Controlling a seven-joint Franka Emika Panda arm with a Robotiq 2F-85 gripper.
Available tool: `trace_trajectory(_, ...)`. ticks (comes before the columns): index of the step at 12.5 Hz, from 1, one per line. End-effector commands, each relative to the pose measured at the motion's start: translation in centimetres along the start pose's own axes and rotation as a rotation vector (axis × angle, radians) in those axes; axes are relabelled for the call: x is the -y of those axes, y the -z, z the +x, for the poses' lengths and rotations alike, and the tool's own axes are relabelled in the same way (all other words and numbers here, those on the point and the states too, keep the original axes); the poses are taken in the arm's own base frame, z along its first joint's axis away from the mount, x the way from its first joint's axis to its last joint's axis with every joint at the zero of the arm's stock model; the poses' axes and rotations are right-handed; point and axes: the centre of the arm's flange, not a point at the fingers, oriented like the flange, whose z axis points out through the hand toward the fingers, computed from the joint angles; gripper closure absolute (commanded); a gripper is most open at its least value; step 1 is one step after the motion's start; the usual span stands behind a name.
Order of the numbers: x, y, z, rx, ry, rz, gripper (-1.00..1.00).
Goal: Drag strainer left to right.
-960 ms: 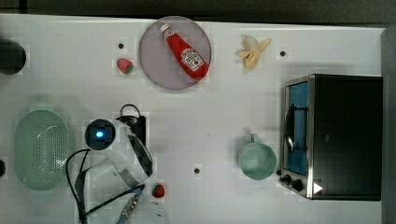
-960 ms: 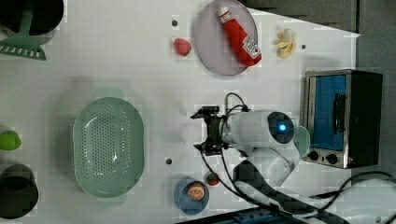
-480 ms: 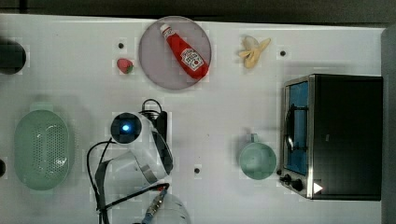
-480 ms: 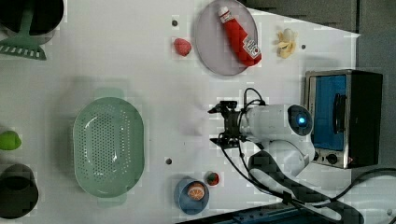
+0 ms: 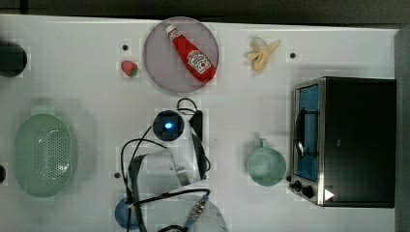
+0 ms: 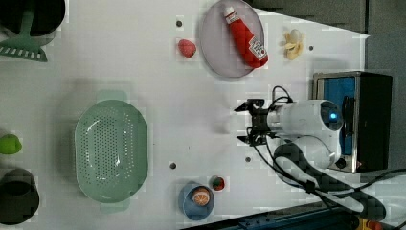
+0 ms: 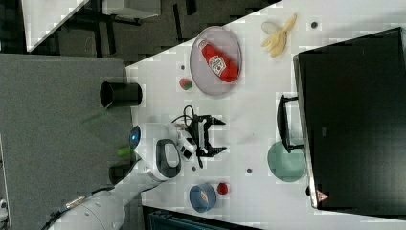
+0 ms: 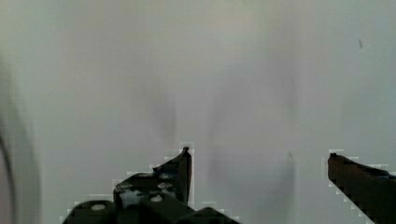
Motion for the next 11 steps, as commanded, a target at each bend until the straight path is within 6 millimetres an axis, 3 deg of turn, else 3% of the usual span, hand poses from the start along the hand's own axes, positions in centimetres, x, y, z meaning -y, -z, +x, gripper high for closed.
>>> trace_trajectory(1, 0.5, 0.6, 4.1, -0.019, 0.070, 0.004, -1.00)
trace_trajectory(5, 0.6, 0.4, 8.8, -0.035, 0.053, -0.002, -1.00)
trace_trajectory(11, 0.4, 0.4, 13.4, -0.054, 0.042, -0.001, -1.00)
